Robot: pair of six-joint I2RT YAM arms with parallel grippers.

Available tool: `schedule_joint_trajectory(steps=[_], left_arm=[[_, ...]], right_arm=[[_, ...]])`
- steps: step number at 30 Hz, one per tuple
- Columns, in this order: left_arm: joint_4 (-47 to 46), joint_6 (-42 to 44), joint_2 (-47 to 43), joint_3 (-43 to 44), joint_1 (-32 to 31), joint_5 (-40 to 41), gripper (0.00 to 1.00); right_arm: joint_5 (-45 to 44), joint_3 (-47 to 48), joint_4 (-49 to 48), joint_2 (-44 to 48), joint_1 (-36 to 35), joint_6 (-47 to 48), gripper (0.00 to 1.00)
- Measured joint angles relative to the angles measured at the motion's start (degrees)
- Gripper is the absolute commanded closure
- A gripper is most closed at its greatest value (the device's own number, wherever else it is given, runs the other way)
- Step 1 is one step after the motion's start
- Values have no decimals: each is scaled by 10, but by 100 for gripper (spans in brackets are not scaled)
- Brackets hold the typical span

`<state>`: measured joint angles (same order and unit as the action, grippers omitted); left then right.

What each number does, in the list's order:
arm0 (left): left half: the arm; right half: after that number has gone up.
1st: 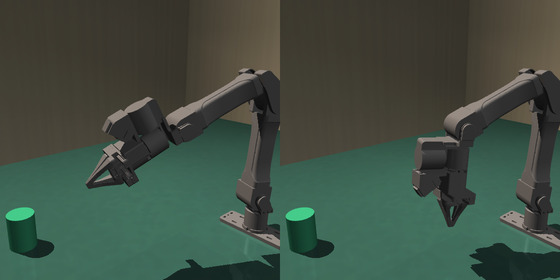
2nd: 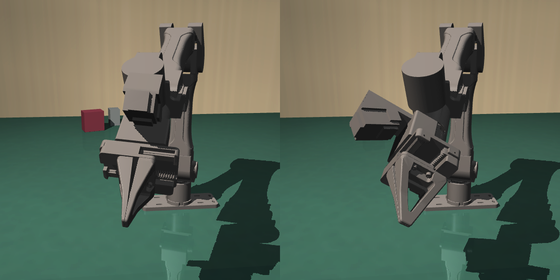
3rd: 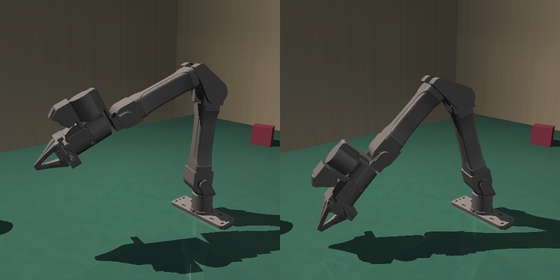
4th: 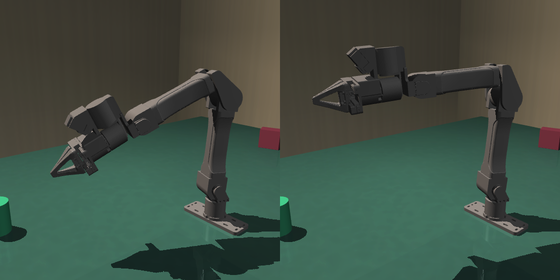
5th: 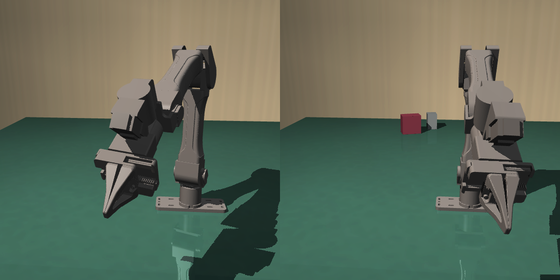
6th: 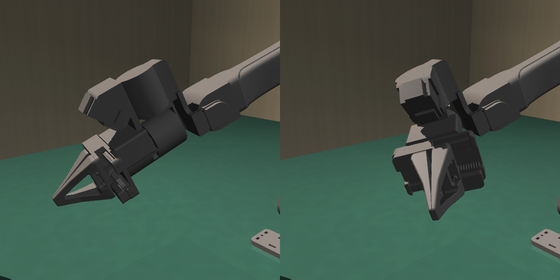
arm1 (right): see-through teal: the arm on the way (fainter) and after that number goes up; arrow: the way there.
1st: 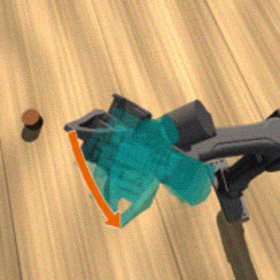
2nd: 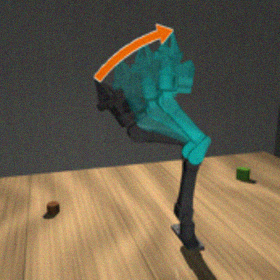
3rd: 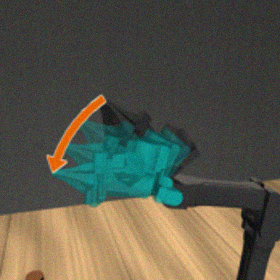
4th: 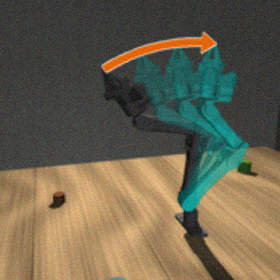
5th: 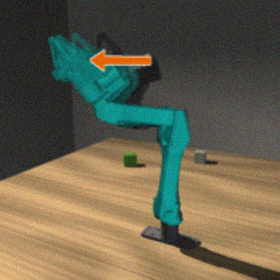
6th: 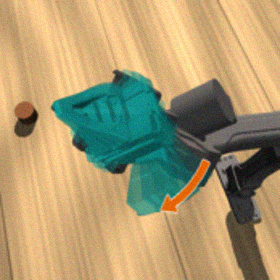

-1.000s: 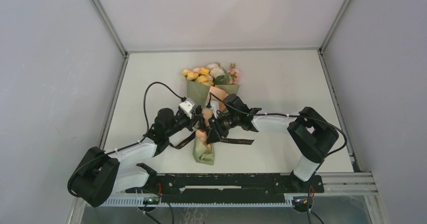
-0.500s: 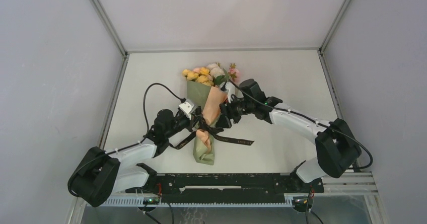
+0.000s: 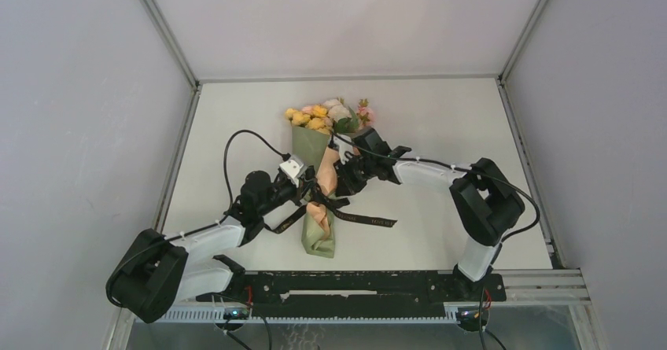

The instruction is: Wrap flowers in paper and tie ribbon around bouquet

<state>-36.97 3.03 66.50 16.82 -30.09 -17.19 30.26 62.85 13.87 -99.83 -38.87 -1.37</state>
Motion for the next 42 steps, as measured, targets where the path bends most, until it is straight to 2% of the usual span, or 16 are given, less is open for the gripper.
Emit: schedule_joint_trajectory(steps=[13, 26, 33, 42], left_arm=[[-3, 0, 9, 0, 0, 0, 100], [-6, 0, 17, 0, 0, 1, 100], [-6, 2, 17, 0, 0, 5, 100], [-6, 5, 17, 0, 0, 5, 100]], right_arm=[[40, 0, -56, -59, -20, 14, 78], [201, 0, -136, -84, -10, -14, 71], [244, 0, -152, -84, -9, -20, 63], [258, 0, -181, -111, -10, -45, 52]])
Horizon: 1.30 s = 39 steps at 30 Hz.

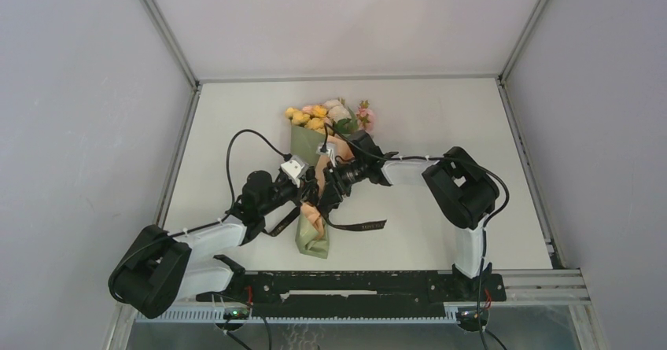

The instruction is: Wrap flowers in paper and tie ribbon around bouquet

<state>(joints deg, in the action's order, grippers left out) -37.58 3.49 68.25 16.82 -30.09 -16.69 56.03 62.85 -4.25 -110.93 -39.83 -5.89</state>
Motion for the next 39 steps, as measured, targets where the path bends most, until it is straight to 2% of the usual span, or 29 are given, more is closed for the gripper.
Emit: schedule_joint_trajectory(steps=[5, 9, 11, 14, 18, 23, 36, 37, 39], left_arm=[[0, 0, 0, 0, 0, 0, 100], [0, 0, 0, 0, 0, 0, 100], [0, 0, 0, 0, 0, 0, 100], [0, 0, 0, 0, 0, 0, 100], [0, 0, 0, 0, 0, 0, 100], [1, 1, 0, 0, 0, 1, 100], [0, 0, 0, 0, 0, 20, 100], [1, 0, 0, 0, 0, 22, 99], [1, 0, -1, 0, 0, 28, 89]], right_arm=[[27, -3, -26, -5, 0, -19, 48], [35, -19, -54, -4, 0, -33, 54], [34, -28, -60, -4, 0, -38, 62], [31, -34, -64, -4, 0, -48, 81], [27, -35, -66, -4, 1, -57, 99], [7, -48, -61, 7, 10, -58, 100], [-121, -85, -66, 100, 38, -72, 100], [-125, -85, -67, 100, 38, -72, 100], [-130, -86, -66, 100, 37, -73, 100]])
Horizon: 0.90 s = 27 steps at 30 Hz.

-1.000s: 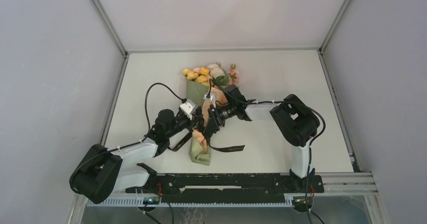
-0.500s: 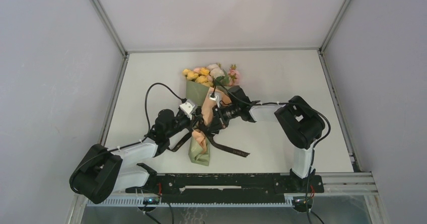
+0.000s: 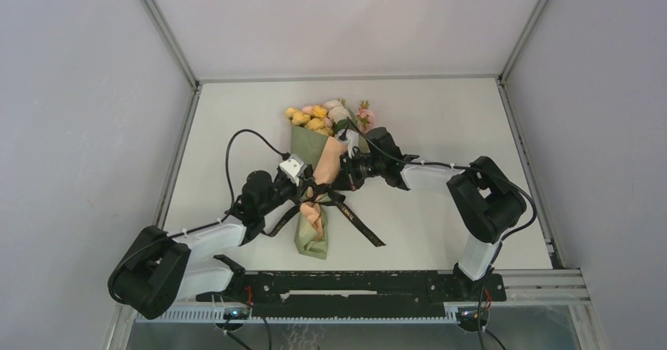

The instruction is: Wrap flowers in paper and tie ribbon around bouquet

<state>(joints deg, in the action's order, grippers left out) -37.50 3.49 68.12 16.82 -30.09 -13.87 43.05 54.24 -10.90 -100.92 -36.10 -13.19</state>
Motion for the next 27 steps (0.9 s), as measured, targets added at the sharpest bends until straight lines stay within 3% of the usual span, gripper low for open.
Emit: schedule_joint_trajectory(steps=[5, 12, 16, 21, 24, 27], left_arm=[[8, -5, -16, -5, 0, 22, 58], [79, -43, -104, -8, 0, 116, 44], [136, -66, -165, -8, 0, 138, 44], [198, -77, -233, -8, 1, 127, 61], [209, -27, -275, -8, 2, 50, 60], [220, 103, -283, -6, 2, -82, 59]], right_arm=[[-5, -2, 0, 0, 0, -2, 100], [-11, -2, 0, 0, 0, -3, 100], [-20, -2, 0, 0, -4, -2, 100], [-25, -2, 2, 0, -8, -12, 100], [-23, -2, 4, 0, -9, -24, 100], [-18, -2, 4, 0, -9, -39, 100]])
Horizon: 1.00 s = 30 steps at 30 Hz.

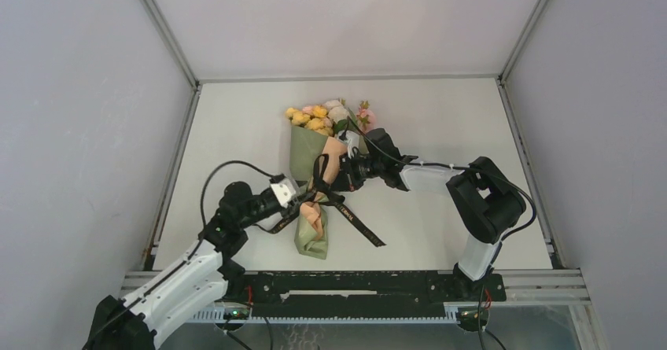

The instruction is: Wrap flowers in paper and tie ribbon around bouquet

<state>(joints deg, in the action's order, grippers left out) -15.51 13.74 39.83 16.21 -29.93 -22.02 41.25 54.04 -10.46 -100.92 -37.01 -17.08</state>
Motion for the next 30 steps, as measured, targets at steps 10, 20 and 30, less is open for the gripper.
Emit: schedule_joint_trajectory(steps=[10, 20, 30], left_arm=[[44, 374, 214, 58, -14, -133, 46], [26, 501, 286, 107, -18, -133, 51], [45, 574, 328, 125, -18, -134, 69]], right_arm=[[47, 0, -9, -1, 3, -42, 100], [89, 0, -18, -5, 16, -54, 99], [100, 0, -22, -5, 20, -61, 78]])
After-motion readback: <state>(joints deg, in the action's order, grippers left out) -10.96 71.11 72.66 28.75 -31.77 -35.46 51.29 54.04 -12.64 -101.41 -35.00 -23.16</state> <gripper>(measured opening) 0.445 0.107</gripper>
